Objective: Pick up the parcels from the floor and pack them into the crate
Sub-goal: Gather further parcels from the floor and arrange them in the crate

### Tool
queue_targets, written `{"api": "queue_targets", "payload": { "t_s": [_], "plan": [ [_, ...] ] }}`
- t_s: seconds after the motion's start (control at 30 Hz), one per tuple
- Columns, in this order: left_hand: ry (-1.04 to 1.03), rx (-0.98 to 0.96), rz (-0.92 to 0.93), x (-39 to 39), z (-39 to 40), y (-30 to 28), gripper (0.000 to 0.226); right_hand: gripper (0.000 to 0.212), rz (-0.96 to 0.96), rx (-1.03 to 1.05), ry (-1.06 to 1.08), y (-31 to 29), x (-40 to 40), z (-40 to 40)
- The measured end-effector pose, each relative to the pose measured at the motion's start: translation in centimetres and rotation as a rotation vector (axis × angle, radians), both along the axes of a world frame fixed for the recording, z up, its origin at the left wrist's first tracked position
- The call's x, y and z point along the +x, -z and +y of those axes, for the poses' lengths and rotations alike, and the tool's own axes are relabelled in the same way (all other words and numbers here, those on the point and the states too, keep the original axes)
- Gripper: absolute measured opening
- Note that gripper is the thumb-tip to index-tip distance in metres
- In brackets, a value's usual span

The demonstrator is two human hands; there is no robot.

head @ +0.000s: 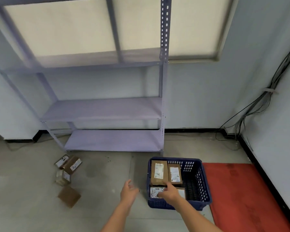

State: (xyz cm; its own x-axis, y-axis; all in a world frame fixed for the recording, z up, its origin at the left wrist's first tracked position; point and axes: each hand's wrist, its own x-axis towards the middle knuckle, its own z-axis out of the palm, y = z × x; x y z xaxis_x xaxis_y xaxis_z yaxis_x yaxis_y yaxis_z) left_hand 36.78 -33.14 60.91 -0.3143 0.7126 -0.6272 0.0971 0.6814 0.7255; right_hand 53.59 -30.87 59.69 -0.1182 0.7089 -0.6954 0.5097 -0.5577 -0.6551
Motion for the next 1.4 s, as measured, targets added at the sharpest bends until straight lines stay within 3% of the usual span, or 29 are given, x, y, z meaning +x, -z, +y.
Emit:
{"api": "queue_targets", "payload": {
  "t_s": [0.3,0.53,0.97,1.4],
  "plan": [
    [-0.037,0.033,-0.015,-20.1,3.8,0.8,0.06,0.074,0.026,0.026,0.007,-0.2,-20.1,4.5],
    [-0.093,0.013,-0.003,-34.4,6.1,1.1,0.063,0.068,0.131,-0.058,0.002,-1.1,-35.9,7.2],
    [-0.127,0.0,0.006,-53.1,16.4,3.5,0.065,0.072,0.161,-0.12,0.045,2.1,-53.5,17.8],
    [0.004,-0.045,-0.108,-73.9,21.3,7.2,0.068,0.078,0.147,-0.128,0.183,5.1,-72.1,20.2]
  ]
}}
